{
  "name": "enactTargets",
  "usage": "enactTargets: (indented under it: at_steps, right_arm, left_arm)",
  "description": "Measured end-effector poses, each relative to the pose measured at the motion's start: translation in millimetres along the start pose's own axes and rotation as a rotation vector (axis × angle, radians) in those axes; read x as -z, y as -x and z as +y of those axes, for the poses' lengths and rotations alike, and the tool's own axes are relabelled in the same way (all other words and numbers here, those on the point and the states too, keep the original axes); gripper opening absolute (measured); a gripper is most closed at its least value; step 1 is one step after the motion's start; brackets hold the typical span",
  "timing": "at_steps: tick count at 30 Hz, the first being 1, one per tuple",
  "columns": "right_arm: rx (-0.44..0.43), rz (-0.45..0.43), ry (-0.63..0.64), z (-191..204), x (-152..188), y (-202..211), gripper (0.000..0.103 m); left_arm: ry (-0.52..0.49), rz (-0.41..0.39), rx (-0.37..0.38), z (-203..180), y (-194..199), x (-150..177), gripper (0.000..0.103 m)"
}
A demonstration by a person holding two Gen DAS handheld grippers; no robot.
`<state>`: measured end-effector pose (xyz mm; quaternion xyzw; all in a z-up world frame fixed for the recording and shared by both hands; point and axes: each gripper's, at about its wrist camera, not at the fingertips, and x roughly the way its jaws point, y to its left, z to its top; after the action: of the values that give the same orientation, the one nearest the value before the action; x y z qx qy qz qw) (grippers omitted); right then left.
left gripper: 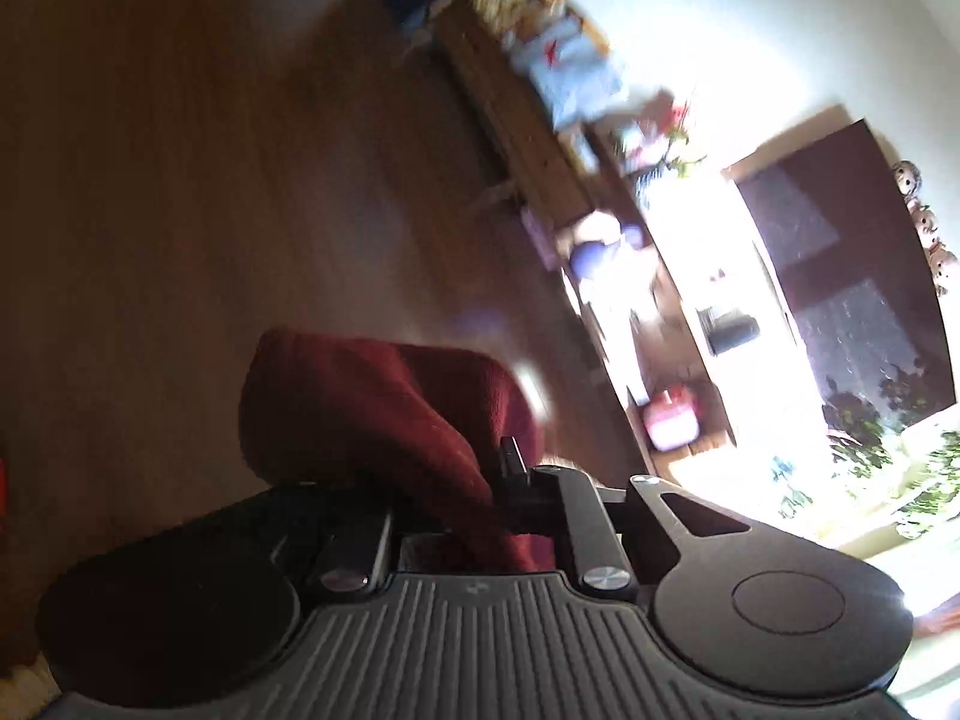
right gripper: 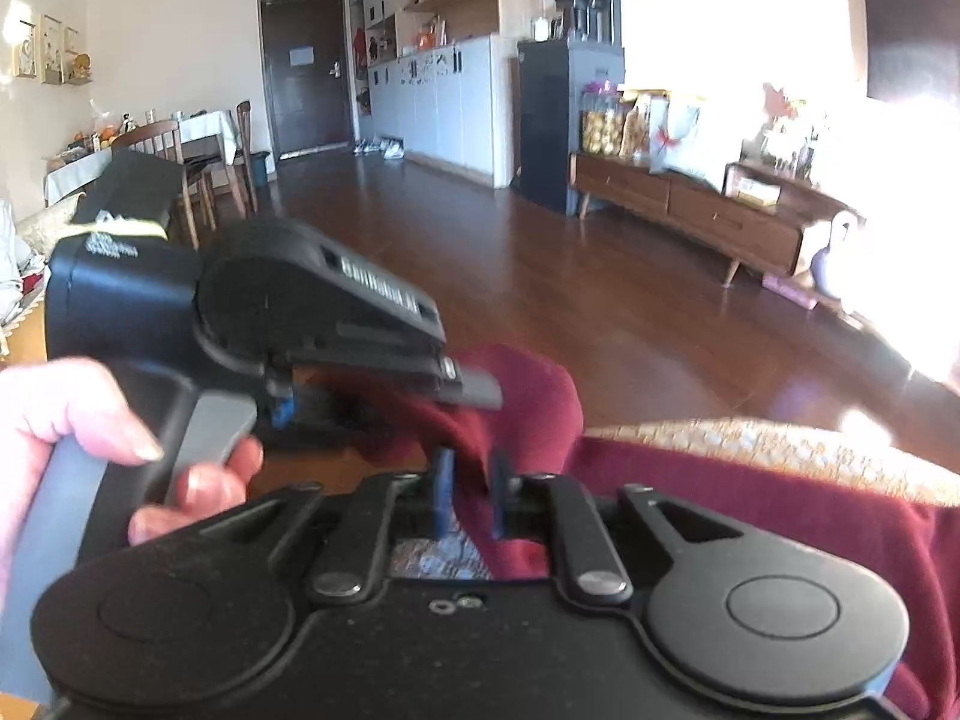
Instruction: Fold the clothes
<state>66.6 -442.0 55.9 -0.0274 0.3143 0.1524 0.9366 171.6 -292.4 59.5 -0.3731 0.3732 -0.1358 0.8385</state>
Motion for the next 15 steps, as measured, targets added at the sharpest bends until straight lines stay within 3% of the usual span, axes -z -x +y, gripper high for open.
enactTargets:
  at_steps: [4, 9, 12, 15]
  right_arm:
    - [0.068, 0.027, 0.056, -24.5, 14.6, 28.1, 0.103]
    - [0.264, 0.135, 0.042, -109.3, 42.1, 76.3, 0.103]
    - [0.319, 0.22, -0.022, -152.4, 58.4, 85.1, 0.103]
    - [0.313, 0.294, -0.055, -169.8, 77.5, 81.0, 0.103]
  left_arm:
    - [-0.088, -0.1, 0.021, -18.5, 12.2, -13.7, 0.012]
    - [-0.163, -0.233, 0.082, -47.1, 32.3, -29.2, 0.011]
    - [-0.196, -0.253, 0.114, -65.5, 34.3, -28.1, 0.011]
    - [-0.256, -0.238, 0.116, -82.7, 27.7, -15.7, 0.011]
